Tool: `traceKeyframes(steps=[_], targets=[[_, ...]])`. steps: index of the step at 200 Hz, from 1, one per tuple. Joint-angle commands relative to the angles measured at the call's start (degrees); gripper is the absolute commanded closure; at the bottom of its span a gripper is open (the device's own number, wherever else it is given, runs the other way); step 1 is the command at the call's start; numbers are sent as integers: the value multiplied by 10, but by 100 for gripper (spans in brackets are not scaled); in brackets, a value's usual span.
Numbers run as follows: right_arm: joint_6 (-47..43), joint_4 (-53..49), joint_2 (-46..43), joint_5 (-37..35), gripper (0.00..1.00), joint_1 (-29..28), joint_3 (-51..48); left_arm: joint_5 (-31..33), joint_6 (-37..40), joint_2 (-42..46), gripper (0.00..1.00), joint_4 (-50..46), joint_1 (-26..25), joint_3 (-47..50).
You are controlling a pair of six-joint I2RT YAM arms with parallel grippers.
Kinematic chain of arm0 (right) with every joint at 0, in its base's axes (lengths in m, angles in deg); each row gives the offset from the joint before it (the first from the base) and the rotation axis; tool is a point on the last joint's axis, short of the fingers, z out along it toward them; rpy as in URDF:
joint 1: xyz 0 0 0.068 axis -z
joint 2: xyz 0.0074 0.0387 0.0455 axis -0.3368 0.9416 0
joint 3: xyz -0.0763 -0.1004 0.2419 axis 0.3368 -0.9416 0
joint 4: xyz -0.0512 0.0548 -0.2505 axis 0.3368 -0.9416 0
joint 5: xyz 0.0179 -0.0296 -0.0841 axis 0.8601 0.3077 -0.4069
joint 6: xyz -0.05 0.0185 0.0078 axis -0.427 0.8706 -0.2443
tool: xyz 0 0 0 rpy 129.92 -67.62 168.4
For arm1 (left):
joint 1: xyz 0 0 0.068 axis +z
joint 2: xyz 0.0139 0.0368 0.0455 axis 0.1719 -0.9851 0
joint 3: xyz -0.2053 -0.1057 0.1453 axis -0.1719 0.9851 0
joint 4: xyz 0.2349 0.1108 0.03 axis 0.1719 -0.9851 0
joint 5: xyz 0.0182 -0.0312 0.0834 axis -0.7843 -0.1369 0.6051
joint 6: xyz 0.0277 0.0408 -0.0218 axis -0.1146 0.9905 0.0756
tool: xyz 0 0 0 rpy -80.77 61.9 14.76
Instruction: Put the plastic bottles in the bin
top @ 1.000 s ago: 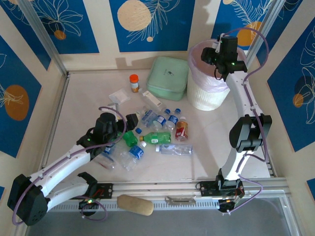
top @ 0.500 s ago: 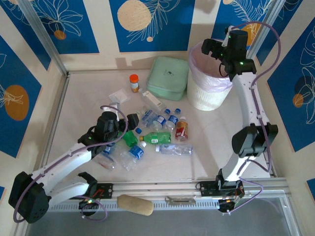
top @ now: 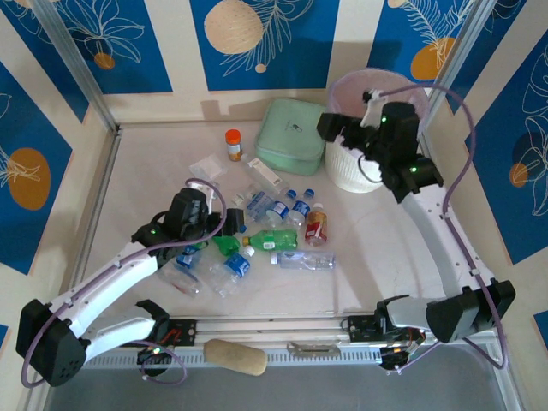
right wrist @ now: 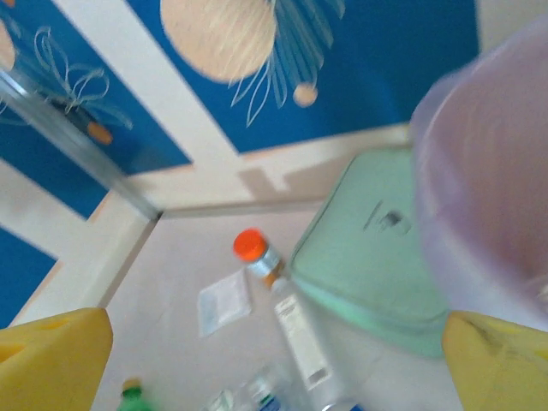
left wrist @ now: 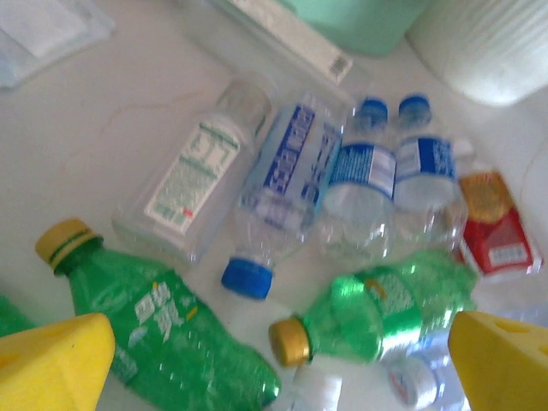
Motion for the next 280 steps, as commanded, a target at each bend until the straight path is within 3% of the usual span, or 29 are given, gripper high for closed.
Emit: traceKeyframes(steps=[1, 66, 141, 280], targets=[[46, 38, -22, 16, 1, -38, -63, -57, 40, 1, 0, -102, 3, -18], [157, 120, -44, -9, 1, -99, -211, -92, 16, 25, 0, -215, -34, 0], [175, 118, -10, -16, 1, -108, -201, -42, -48, 37, 0, -274, -124, 30], [180, 97, -4, -29, 1, -112, -191, -51, -51, -96, 0, -160, -171, 63]])
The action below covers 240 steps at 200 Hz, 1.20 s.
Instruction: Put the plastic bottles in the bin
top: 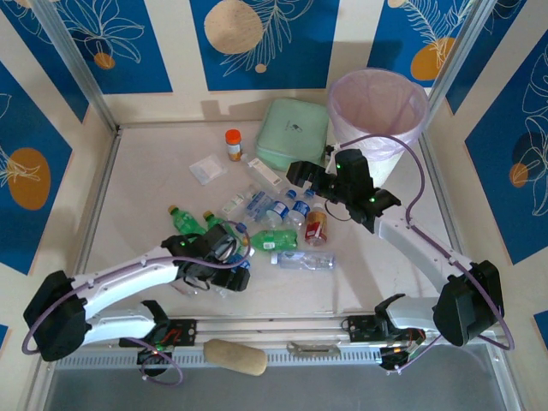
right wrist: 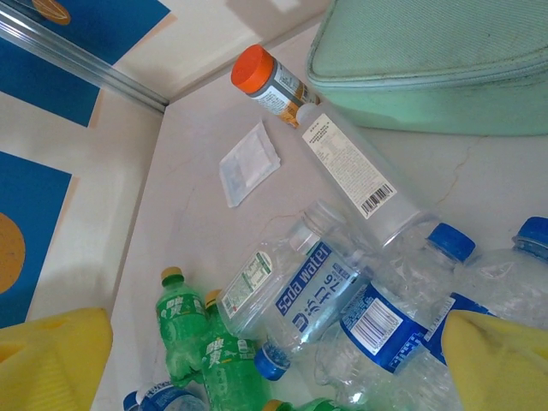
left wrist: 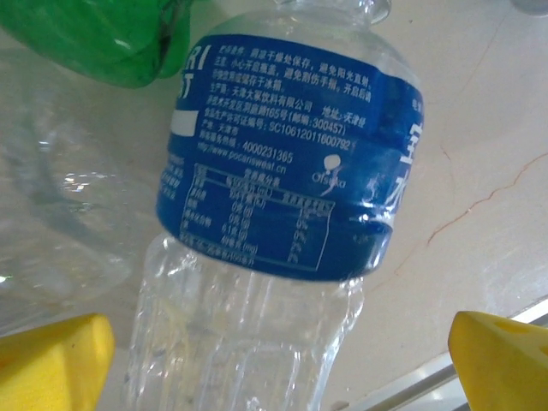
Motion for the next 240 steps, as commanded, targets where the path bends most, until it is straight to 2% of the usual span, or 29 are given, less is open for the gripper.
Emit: traceKeyframes(steps=[1, 22, 53, 136, 192, 240], targets=[[6, -11, -1, -12, 1, -4, 24, -4, -2, -22, 0, 27, -11, 7], [2, -20, 0, -15, 1, -3, 31, 1, 11, -43, 3, 33, -20, 8], [0, -27, 0, -20, 1, -2, 33, 18, 27, -68, 12, 37, -32, 10], [4, -37, 1, -19, 1, 10, 29, 32, 47, -77, 53, 60, -43, 6], [11, -22, -1, 7, 1, 15, 19, 39, 45, 13, 53, 76, -42, -32], [11, 19, -3, 98, 0, 17, 18, 67, 13, 21, 53, 193, -25, -78]])
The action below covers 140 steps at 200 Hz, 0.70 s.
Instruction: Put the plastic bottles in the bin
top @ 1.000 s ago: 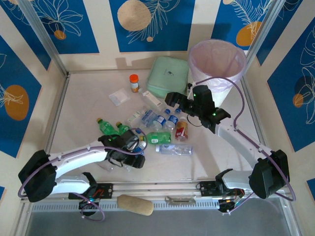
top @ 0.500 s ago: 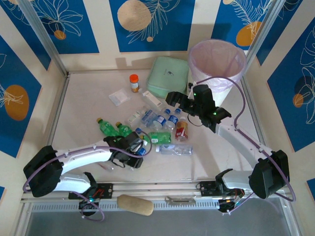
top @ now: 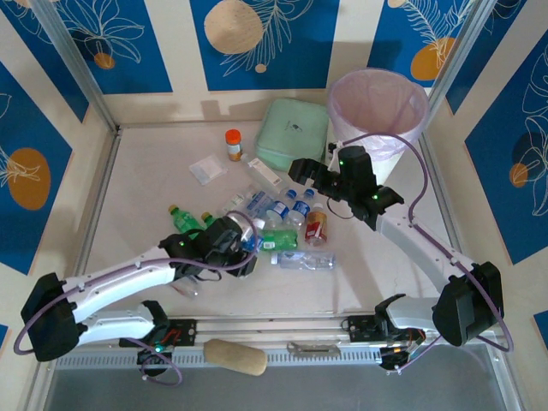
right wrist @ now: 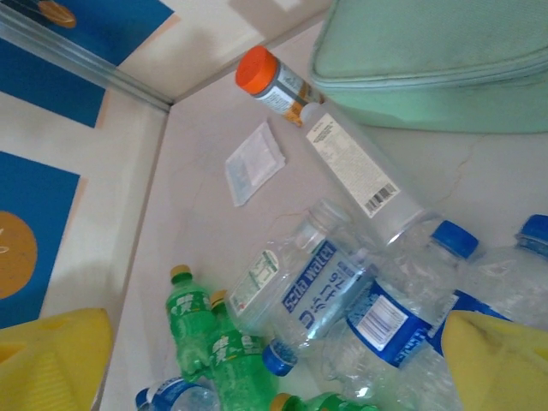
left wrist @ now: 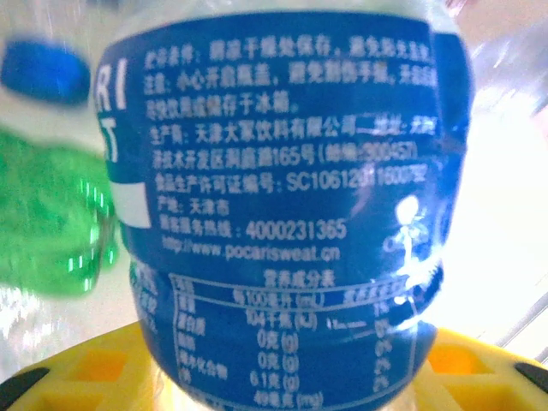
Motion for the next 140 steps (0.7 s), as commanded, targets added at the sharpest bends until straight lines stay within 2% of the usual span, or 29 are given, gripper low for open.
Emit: traceKeyframes(steps=[1, 34, 60, 98, 140], targets=[[7, 34, -3, 68, 0, 1, 2, 21, -23, -3, 54, 88, 11, -24], [15, 69, -11, 114, 1, -8, -13, 24, -57, -33, 54, 240, 26, -13], [12, 85, -14, 128, 3, -18, -24, -9, -62, -69, 54, 332, 42, -19], [1, 82, -10, 134, 8, -29, -31, -67, -33, -108, 54, 379, 54, -56], [0, 96, -6, 137, 14, -30, -49, -122, -63, -122, 54, 451, 68, -43]])
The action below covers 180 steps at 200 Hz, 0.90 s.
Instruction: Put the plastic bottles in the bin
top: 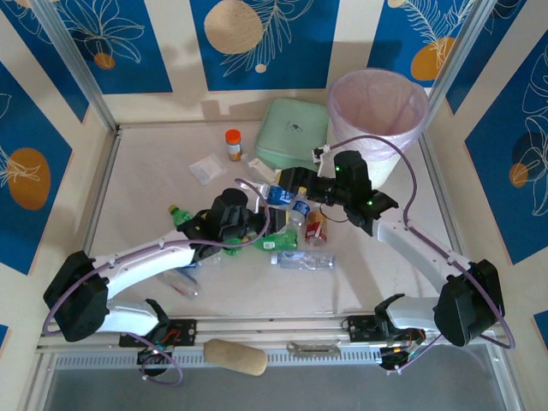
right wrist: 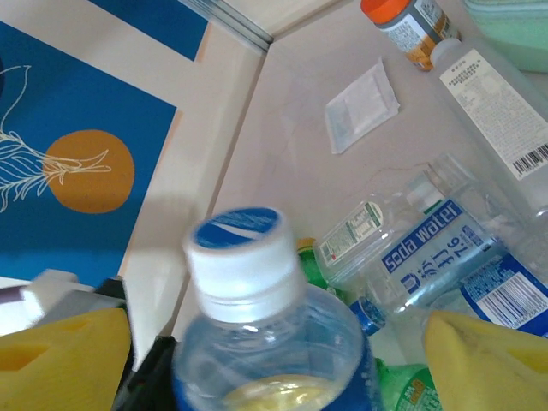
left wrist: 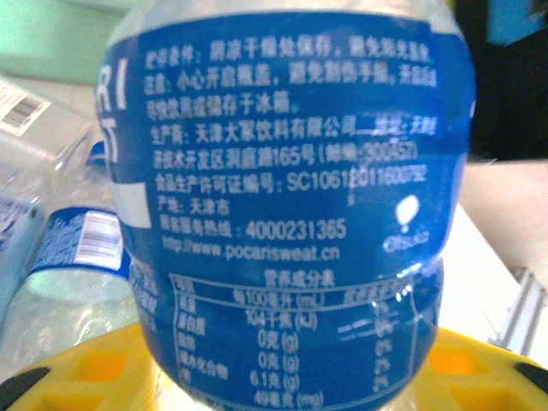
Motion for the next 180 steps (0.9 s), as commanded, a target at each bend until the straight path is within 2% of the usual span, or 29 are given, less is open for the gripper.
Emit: traceKeyframes(steps=[1, 50, 111, 150, 180], targets=[[-9, 16, -4, 18, 14, -3, -12, -56, -16, -8, 54, 81, 13, -7], [-5, 33, 21, 46, 21, -8, -14, -88, -22, -30, 54, 116, 18, -12], [-11, 40, 26, 35, 21, -13, -23, -99, -13, -37, 54, 113, 34, -16], [-24, 37, 35, 33, 37, -13, -18, -110, -21, -42, 52, 121, 36, -17], [-39, 37, 38, 25, 45, -12, -16, -123, -25, -40, 49, 129, 37, -18]])
